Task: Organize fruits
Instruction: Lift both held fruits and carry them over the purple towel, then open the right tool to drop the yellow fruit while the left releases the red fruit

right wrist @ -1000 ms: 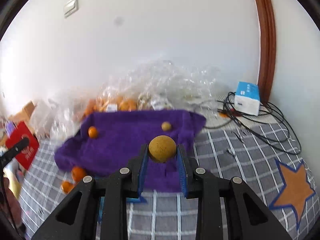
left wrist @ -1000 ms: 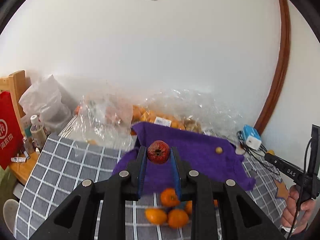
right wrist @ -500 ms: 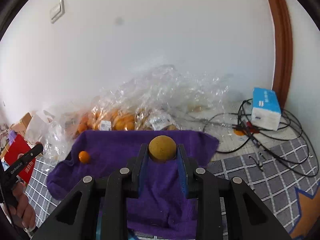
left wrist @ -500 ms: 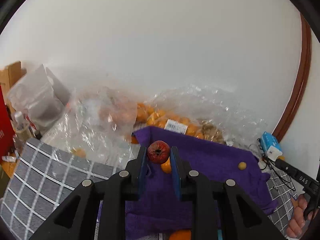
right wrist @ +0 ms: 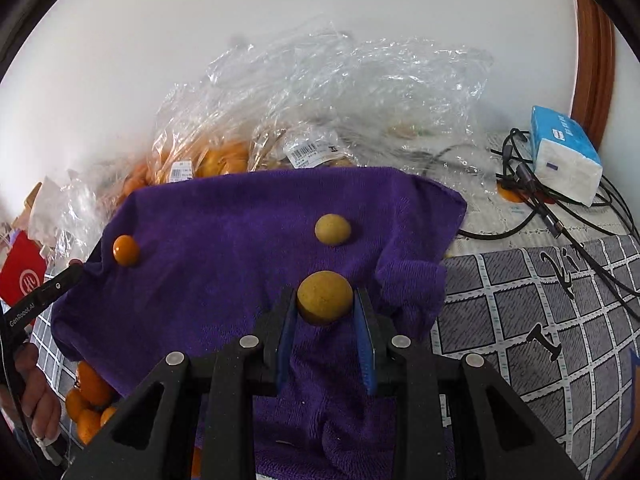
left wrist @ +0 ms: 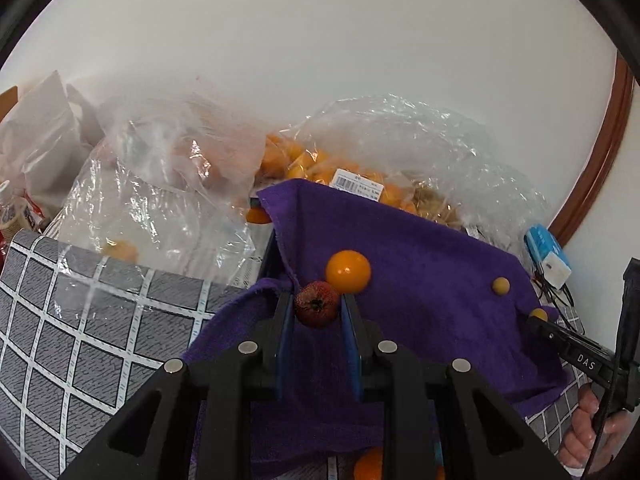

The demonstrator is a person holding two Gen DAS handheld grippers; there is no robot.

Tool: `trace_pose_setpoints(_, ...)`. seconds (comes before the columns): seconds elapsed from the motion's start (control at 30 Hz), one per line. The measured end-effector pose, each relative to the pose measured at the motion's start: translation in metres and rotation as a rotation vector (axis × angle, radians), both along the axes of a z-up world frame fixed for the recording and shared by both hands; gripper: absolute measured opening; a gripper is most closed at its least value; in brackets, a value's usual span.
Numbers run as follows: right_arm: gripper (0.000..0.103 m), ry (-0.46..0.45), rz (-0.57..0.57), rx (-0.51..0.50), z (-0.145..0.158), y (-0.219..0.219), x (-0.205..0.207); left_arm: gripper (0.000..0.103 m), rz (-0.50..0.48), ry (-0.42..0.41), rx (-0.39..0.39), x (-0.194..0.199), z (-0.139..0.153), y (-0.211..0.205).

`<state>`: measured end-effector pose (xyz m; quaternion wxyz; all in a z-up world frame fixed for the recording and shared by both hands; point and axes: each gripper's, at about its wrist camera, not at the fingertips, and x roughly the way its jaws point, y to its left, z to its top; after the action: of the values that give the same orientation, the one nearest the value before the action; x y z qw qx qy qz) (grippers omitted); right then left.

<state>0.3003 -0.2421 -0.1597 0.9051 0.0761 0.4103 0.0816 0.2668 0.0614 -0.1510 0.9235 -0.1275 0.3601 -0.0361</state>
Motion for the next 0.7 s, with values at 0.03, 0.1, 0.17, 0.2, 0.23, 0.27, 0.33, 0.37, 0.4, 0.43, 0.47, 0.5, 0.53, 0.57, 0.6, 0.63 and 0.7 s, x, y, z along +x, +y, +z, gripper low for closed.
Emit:
trace_pose_setpoints(0.03, 0.028, 0.0, 0.001, -0.003, -0.001, 0.0, -0.001, 0.022, -0.005, 0.001, 0.006, 0.001, -0.001, -0.002)
trace_pose_setpoints(0.1, 0.028, 0.005, 0.0, -0.007, -0.003, 0.001, 0.0, 0.022, -0.014, 0.002, 0.017, 0.002, -0.002, -0.005)
trace_pose_setpoints(0.17, 0.028, 0.012, 0.003, -0.006, -0.006, 0.001, 0.001, 0.022, -0.019, 0.0, 0.037, 0.001, -0.003, -0.008)
trace_pose_setpoints(0.2, 0.028, 0.014, 0.003, -0.007, -0.006, 0.002, 0.001, 0.022, -0.02, 0.0, 0.043, 0.002, -0.003, -0.009)
trace_pose_setpoints(0.23, 0.028, 0.018, 0.004, -0.009, -0.007, 0.002, 0.001, 0.022, -0.023, 0.004, 0.042, 0.002, -0.003, -0.009)
trace_pose_setpoints(0.27, 0.028, 0.02, 0.005, -0.009, -0.008, 0.003, 0.001, 0.022, -0.027, 0.008, 0.035, 0.002, -0.004, -0.009)
trace_pose_setpoints(0.33, 0.028, 0.025, 0.006, -0.01, -0.01, 0.003, 0.001, 0.022, -0.033, 0.016, 0.027, 0.004, -0.004, -0.009)
trace_pose_setpoints(0.37, 0.028, 0.026, 0.008, -0.013, -0.011, 0.004, 0.001, 0.022, -0.032, 0.018, 0.034, 0.004, -0.005, -0.01)
trace_pose_setpoints(0.4, 0.028, 0.025, 0.008, -0.019, -0.011, 0.005, 0.001, 0.022, -0.03, 0.02, 0.045, 0.005, -0.006, -0.011)
trace_pose_setpoints(0.43, 0.028, 0.023, 0.007, -0.028, -0.011, 0.006, 0.0, 0.022, -0.028, 0.024, 0.055, 0.005, -0.007, -0.011)
trace_pose_setpoints(0.47, 0.028, 0.022, 0.006, -0.036, -0.012, 0.007, 0.0, 0.022, -0.026, 0.028, 0.062, 0.006, -0.008, -0.011)
trace_pose_setpoints(0.5, 0.028, 0.021, 0.006, -0.041, -0.012, 0.008, 0.0, 0.022, -0.024, 0.031, 0.07, 0.006, -0.009, -0.011)
trace_pose_setpoints(0.53, 0.028, 0.02, 0.008, -0.047, -0.012, 0.009, 0.0, 0.022, -0.017, 0.03, 0.083, 0.007, -0.009, -0.011)
trace_pose_setpoints(0.57, 0.028, 0.019, 0.01, -0.052, -0.013, 0.01, 0.0, 0.022, -0.013, 0.028, 0.089, 0.007, -0.009, -0.011)
trace_pose_setpoints(0.6, 0.028, 0.019, 0.011, -0.055, -0.013, 0.01, 0.0, 0.022, -0.014, 0.026, 0.09, 0.007, -0.01, -0.01)
trace_pose_setpoints(0.63, 0.028, 0.018, 0.014, -0.055, -0.014, 0.01, 0.0, 0.022, -0.014, 0.026, 0.088, 0.008, -0.01, -0.009)
trace_pose_setpoints(0.7, 0.028, 0.016, 0.017, -0.053, -0.014, 0.01, 0.0, 0.022, -0.009, 0.024, 0.091, 0.008, -0.011, -0.008)
